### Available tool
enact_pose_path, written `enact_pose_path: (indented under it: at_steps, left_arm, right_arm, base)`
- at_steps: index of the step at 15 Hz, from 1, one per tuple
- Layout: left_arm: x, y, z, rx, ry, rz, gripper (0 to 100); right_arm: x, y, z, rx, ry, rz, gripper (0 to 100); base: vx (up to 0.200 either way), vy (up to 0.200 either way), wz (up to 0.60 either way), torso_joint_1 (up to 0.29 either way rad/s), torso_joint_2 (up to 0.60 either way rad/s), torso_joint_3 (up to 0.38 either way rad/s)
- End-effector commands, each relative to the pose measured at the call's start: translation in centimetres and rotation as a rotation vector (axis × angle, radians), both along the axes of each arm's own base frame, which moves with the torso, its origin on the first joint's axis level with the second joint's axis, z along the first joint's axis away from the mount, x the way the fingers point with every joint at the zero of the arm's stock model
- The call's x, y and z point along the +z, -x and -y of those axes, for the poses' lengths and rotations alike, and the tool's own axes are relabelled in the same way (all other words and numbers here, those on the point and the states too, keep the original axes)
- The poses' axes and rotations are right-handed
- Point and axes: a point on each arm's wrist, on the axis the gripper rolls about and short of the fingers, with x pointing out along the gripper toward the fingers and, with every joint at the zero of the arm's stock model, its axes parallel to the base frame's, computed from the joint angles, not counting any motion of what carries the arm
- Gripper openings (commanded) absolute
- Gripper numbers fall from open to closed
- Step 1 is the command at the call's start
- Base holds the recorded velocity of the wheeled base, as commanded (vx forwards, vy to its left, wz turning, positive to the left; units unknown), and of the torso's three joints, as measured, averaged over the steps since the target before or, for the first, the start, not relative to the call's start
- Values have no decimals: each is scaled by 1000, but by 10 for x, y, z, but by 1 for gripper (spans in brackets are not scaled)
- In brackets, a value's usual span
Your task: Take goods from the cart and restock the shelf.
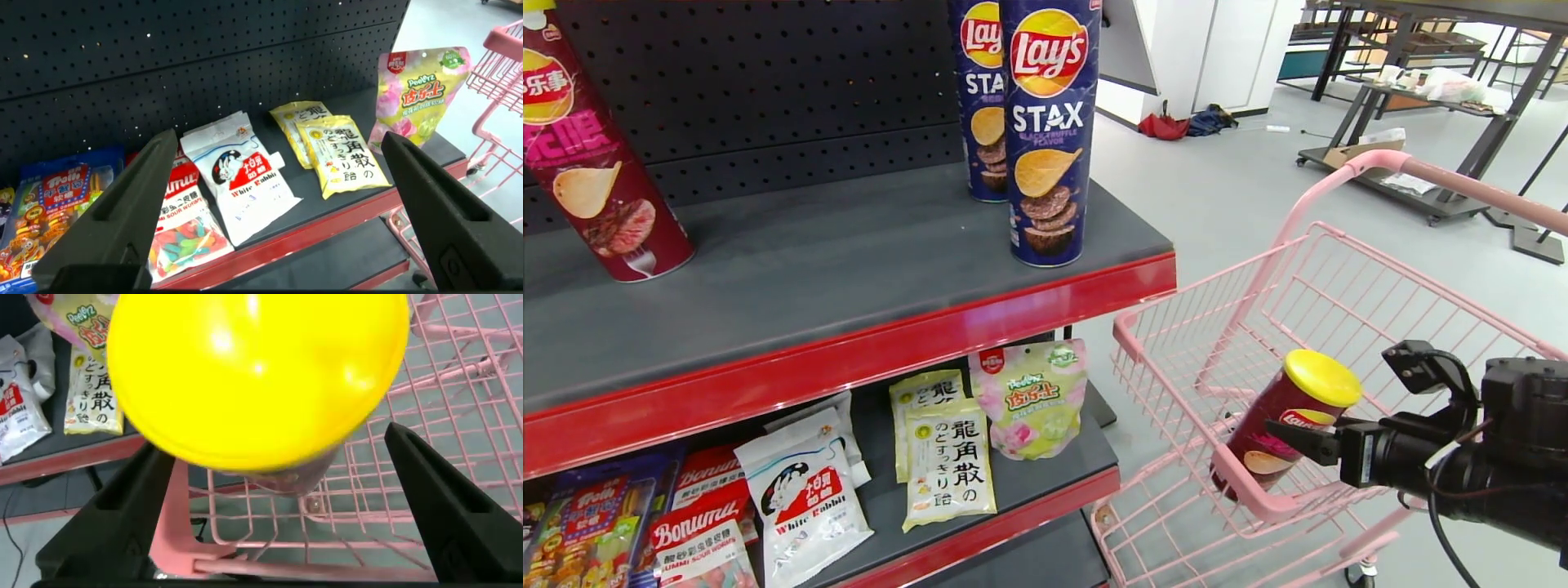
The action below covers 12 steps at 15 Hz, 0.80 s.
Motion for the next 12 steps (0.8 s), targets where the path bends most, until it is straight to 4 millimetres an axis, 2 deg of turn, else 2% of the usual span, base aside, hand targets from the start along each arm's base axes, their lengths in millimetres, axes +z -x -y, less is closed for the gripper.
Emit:
enact_pose_path:
  at_steps: [1,8,12]
  left_arm:
    - [0,0,0,1,0,0,100]
    - [0,0,0,1,0,0,100]
    - [0,0,0,1,0,0,100]
  right_arm:
    - [-4,-4,-1,0,1,-16,100]
    - [-5,-7,-1,0,1,-18,100]
    - [-5,-17,-2,2,0,-9,100]
  base:
    - [0,0,0,0,0,0]
    - [0,0,0,0,0,0]
    - [0,0,0,0,0,0]
